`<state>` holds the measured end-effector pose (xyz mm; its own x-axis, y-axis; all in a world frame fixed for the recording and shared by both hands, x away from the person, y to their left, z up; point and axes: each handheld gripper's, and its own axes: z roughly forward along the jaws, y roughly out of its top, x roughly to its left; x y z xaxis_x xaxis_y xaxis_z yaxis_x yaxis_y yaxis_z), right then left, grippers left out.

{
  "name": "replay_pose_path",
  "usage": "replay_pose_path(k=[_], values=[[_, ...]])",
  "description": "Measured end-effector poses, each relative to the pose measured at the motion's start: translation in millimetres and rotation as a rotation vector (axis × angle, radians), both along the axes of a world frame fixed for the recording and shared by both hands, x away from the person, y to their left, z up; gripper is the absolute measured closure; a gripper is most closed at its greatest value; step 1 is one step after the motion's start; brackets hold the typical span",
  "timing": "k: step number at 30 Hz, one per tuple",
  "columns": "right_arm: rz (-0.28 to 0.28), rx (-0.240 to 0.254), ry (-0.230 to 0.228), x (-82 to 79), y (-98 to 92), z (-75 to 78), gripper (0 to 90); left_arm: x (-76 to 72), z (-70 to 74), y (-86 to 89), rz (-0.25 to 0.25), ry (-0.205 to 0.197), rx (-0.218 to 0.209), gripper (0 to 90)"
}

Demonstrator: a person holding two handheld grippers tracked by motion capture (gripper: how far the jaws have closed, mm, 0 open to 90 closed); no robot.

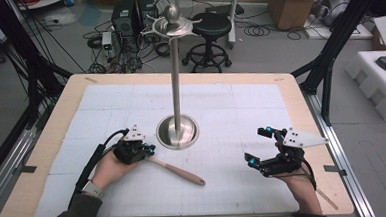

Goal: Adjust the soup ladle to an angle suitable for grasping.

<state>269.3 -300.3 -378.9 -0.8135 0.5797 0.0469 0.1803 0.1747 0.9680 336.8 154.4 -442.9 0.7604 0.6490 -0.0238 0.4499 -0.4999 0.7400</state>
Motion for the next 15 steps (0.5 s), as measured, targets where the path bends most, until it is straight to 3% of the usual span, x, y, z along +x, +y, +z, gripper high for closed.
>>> replay_pose_path(k=[5,9,15], values=[[0.003,-0.006,0.004,-0.2,1.1,-0.3,2.3,0.1,-0.6,0.9,-0.011,-0.007,0.0,90.0],[0.005,-0.004,0.001,-0.8,1.1,0.0,2.3,0.2,-0.3,3.8,-0.019,0.012,-0.003,90.0],[0.007,-0.002,-0.001,-1.4,0.1,0.2,2.3,-2.4,1.8,4.6,-0.024,0.015,0.024,90.0]])
